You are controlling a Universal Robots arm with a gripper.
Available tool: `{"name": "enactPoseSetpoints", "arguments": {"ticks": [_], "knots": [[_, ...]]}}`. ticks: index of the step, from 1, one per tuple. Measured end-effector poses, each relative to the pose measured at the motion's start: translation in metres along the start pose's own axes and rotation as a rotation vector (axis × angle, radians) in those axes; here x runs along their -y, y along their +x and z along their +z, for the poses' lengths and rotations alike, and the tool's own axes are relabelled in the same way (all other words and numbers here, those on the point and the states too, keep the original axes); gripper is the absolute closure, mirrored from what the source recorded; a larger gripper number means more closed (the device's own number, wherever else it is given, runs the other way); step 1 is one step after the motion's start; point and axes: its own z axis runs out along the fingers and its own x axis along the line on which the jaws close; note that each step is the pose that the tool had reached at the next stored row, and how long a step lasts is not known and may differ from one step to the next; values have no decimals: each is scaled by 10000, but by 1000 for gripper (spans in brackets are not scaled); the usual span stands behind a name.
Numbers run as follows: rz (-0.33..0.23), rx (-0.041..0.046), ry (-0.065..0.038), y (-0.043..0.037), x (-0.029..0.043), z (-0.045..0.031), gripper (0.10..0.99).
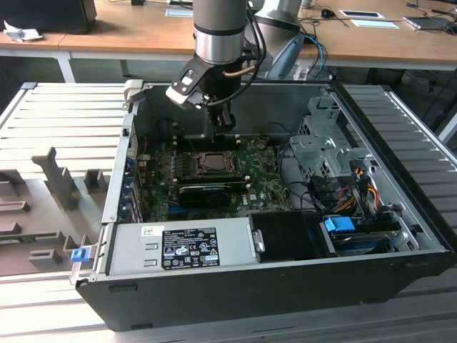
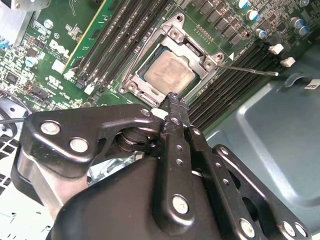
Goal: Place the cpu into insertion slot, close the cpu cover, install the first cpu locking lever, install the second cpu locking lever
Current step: 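Install the first cpu locking lever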
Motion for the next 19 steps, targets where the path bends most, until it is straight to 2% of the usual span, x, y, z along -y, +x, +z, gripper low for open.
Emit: {"name": "enactPoseSetpoints", "arguments": {"ticks": [19], "knots": [[-720,-32,8,0,0,0,980]]}}
